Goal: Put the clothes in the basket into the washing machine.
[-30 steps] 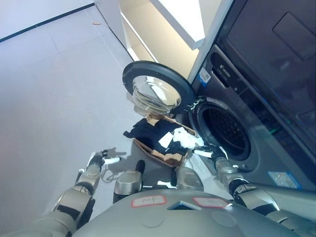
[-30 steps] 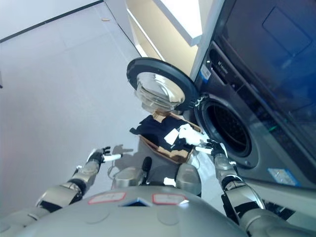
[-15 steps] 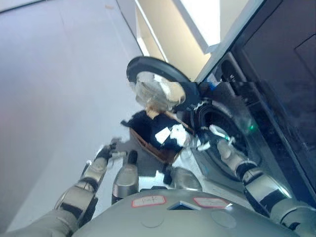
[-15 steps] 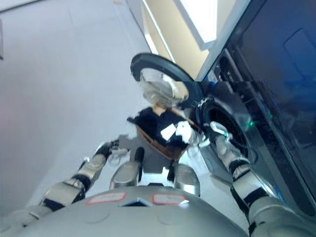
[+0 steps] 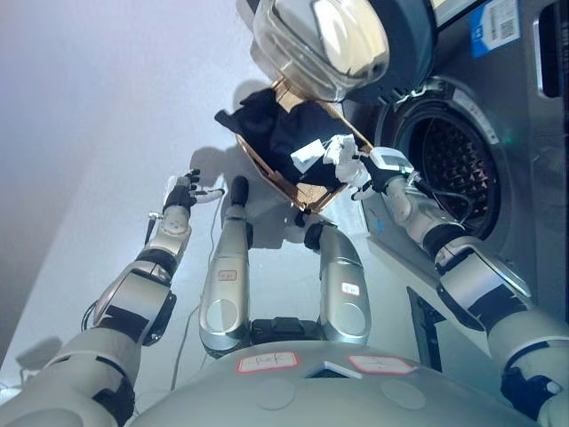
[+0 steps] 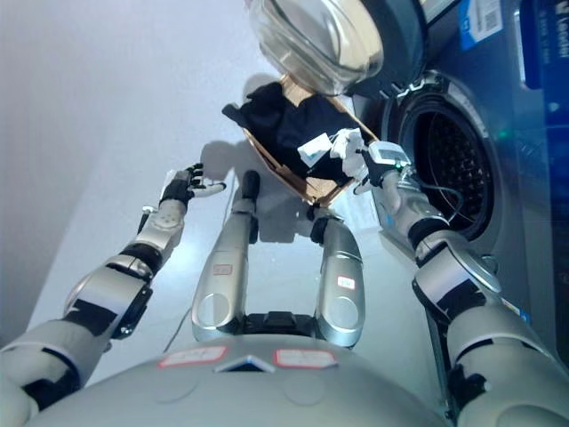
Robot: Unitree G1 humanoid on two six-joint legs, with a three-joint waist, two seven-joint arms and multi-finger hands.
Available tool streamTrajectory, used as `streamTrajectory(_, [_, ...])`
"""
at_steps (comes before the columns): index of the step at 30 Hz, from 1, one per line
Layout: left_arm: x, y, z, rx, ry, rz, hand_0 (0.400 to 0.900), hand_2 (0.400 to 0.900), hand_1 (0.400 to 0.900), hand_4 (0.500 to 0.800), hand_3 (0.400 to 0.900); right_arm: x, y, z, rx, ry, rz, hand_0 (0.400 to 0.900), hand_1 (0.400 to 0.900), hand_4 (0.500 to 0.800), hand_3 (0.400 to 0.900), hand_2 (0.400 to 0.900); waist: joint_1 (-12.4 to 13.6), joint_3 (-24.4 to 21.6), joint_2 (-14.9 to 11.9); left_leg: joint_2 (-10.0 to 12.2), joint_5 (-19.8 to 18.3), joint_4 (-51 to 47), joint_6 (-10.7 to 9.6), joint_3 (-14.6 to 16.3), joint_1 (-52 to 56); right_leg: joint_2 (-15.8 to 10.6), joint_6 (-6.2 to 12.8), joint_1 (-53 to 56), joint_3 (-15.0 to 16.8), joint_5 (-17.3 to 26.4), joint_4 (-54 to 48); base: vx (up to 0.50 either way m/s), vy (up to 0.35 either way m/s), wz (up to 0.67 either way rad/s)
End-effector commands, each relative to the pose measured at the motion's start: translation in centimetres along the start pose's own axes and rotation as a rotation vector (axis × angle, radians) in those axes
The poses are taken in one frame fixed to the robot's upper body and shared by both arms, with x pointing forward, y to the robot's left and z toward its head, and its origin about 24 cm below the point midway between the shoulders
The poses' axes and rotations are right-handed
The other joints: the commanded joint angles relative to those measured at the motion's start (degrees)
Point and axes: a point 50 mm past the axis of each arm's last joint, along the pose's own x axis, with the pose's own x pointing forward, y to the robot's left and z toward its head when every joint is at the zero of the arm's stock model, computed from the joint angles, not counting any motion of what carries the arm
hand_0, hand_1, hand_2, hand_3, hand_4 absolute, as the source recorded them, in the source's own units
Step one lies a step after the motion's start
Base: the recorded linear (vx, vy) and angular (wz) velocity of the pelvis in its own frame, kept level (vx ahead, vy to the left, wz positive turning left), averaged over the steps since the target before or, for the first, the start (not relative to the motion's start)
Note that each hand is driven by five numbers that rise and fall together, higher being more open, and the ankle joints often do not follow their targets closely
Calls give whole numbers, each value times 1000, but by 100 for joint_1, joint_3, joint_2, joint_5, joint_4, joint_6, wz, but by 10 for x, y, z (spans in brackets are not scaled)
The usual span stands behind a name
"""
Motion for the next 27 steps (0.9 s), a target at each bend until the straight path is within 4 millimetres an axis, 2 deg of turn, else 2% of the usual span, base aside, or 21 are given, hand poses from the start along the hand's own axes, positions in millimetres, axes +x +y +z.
streamTrajectory(1, [-1, 11, -6, -47, 3, 70, 900, 900, 900, 800, 900, -2, -17, -25, -72, 73, -80, 900, 900, 800, 900, 900, -2, -338, 221, -62, -639, 735, -163, 222, -555, -131, 318, -328, 353, -492, 641, -48, -2, 7])
streamTrajectory(7, [2, 8, 12, -66, -45, 64, 900, 900, 900, 800, 900, 0, -42, -39, -92, 135, -136, 900, 900, 800, 900, 900, 48, -413, 433, -52, -910, 1501, -114, 216, -1373, -232, 260, -1150, 469, -832, 1481, -23, 3, 3])
streamTrajectory(12, [5, 10, 25, -76, -77, 70, 900, 900, 900, 800, 900, 0, -59, -45, -99, 157, -179, 900, 900, 800, 900, 900, 33, -462, 506, -130, -1105, 2071, -80, 214, -1915, -259, 189, -1676, 548, -1101, 2092, -1, -2, 8])
streamTrajectory(16, [6, 11, 30, -87, -88, 72, 900, 900, 900, 800, 900, 0, -61, -47, -114, 168, -176, 900, 900, 800, 900, 900, 35, -499, 523, -184, -1196, 2318, -55, 197, -2176, -246, 133, -1939, 604, -1241, 2373, 6, -7, 3])
streamTrajectory(25, [9, 14, 47, -114, -129, 79, 900, 900, 900, 800, 900, -8, -81, -75, -152, 276, -213, 900, 900, 800, 900, 900, 47, -605, 720, -326, -1429, 3068, -28, 239, -3090, -222, 23, -2900, 718, -1509, 3136, -7, -9, 3])
streamTrajectory(27, [10, 16, 51, -126, -140, 90, 900, 900, 900, 800, 900, -9, -91, -80, -144, 300, -238, 900, 900, 800, 900, 900, 58, -615, 754, -344, -1475, 3234, -30, 275, -3316, -228, 13, -3132, 776, -1542, 3275, -4, -3, -2])
